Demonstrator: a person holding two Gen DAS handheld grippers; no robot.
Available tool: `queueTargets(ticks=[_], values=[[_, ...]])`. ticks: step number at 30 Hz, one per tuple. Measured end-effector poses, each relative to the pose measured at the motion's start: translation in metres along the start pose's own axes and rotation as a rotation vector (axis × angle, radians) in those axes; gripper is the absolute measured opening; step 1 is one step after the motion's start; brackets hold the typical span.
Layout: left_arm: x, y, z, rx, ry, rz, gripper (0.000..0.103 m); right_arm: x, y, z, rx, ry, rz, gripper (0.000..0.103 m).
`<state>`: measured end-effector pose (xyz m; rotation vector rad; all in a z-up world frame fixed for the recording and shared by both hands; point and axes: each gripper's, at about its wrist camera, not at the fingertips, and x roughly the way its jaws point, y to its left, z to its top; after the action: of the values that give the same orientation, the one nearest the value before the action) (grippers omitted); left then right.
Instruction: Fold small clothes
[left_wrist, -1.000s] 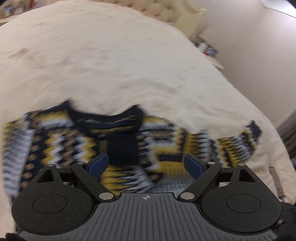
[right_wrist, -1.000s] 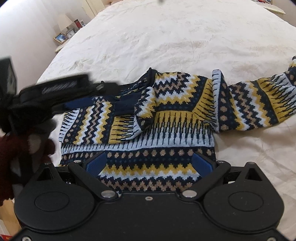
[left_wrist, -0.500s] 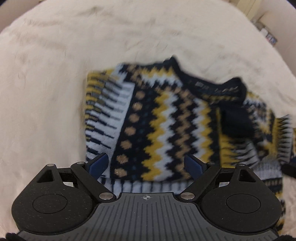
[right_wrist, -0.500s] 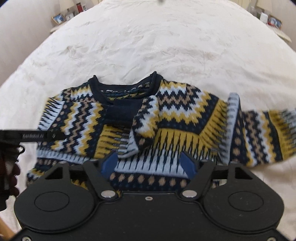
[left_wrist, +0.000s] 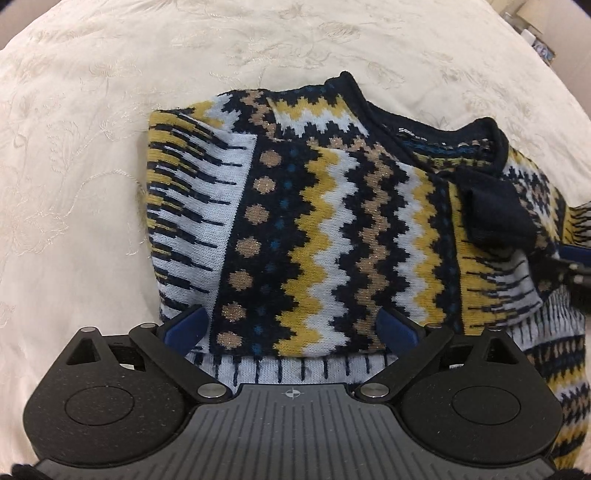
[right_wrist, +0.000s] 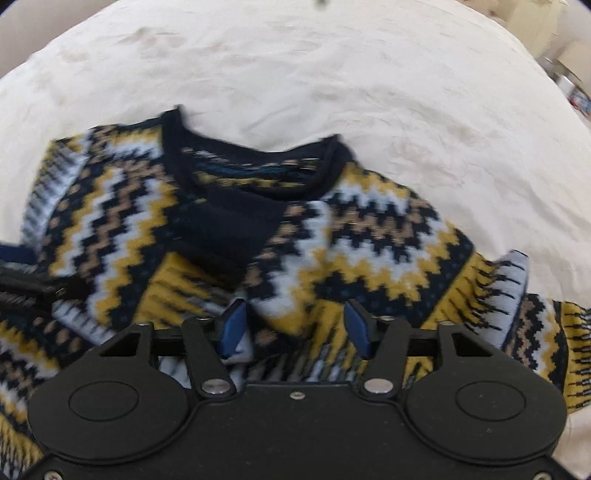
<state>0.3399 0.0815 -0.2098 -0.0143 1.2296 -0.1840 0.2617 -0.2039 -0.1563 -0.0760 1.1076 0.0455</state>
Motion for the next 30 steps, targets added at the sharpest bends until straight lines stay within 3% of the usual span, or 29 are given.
queueTargets(ticks=[6, 10, 14, 19, 27, 29, 30], values=[[0.005, -0.003, 0.002, 0.007, 0.004, 0.003, 0.102, -0.001, -0.058, -0.017, 0.243, 0.047, -0.026, 0.056], [0.008, -0.006, 0.004, 0.006, 0.003, 0.008, 0.103, -0.005, -0.075, -0.032, 0.295, 0.060, -0.039, 0.057], [0.007, -0.004, 0.003, 0.006, 0.004, 0.006, 0.103, -0.011, -0.087, -0.043, 0.369, 0.048, 0.006, 0.057], [0.006, -0.003, 0.003, 0.007, 0.004, 0.007, 0.103, -0.013, -0.090, -0.044, 0.375, 0.007, 0.070, 0.057], [0.008, -0.003, 0.003, 0.009, 0.004, 0.004, 0.103, 0.010, -0.102, -0.031, 0.527, 0.021, 0.146, 0.057], [0.009, -0.003, 0.004, 0.009, 0.004, 0.003, 0.103, 0.012, -0.104, -0.029, 0.579, 0.010, 0.169, 0.050], [0.008, -0.003, 0.003, 0.009, 0.003, 0.004, 0.103, 0.012, -0.106, -0.029, 0.597, -0.001, 0.182, 0.031]])
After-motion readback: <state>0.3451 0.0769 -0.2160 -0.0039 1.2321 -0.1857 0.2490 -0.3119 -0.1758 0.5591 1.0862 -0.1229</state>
